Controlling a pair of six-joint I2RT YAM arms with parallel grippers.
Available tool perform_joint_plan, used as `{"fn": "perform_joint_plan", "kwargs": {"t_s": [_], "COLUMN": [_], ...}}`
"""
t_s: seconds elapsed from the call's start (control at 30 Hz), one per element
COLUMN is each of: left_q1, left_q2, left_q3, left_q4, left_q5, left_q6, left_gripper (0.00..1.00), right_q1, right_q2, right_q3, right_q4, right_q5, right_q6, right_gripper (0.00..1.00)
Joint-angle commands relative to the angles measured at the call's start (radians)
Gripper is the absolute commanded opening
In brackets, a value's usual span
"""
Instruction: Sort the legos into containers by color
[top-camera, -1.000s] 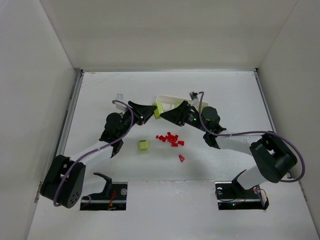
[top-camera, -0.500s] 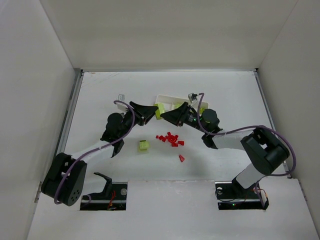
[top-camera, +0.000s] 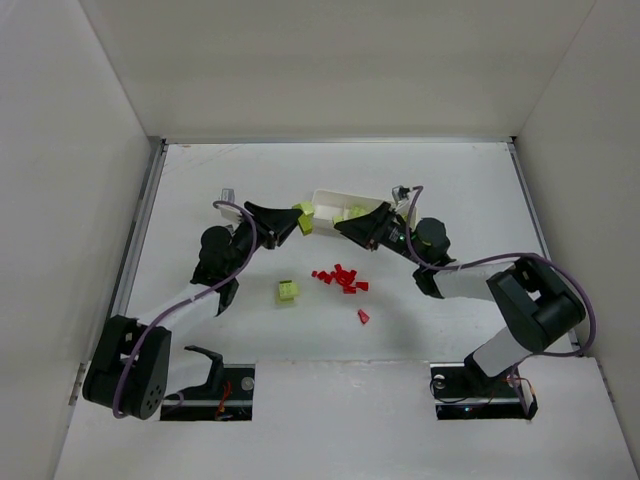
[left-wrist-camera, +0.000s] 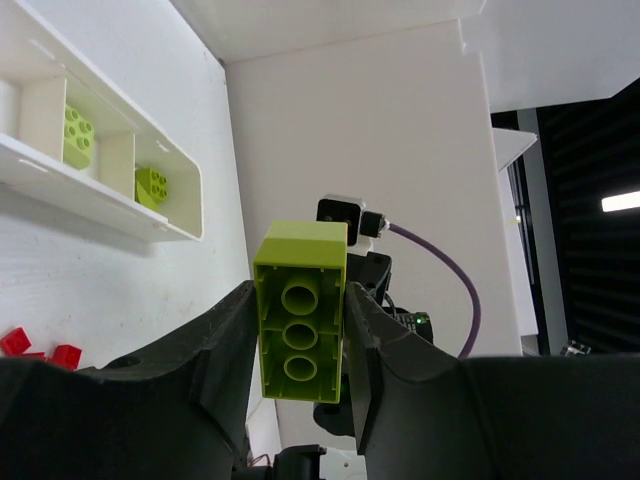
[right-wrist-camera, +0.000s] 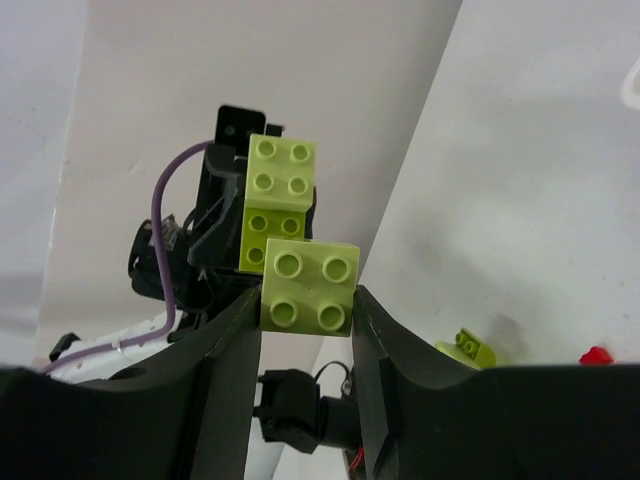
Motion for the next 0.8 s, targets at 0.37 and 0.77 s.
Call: {"fn": "perform_joint_plan", "kwargs": {"t_s": [0.37, 0.77], "left_q1": [-0.008, -0.057], "left_q2": [-0.025, 0.035], "left_q3": [0.001, 0.007], "left_q4": [0.063, 0.063], "left_q5": [0.029, 0.000], "left_q6": [0.011, 0.038], "left_gripper": [0.19, 0.19], "right_q1": [-0.140, -0.091], "right_q2": [-0.016, 0.111], "right_q3": [0.160, 0.428], "right_q4": [-0.489, -0.857], "right_q5": [0.169, 0.452], "right_q6": [-0.333, -0.611], "right_gripper": [0.43, 0.54]}}
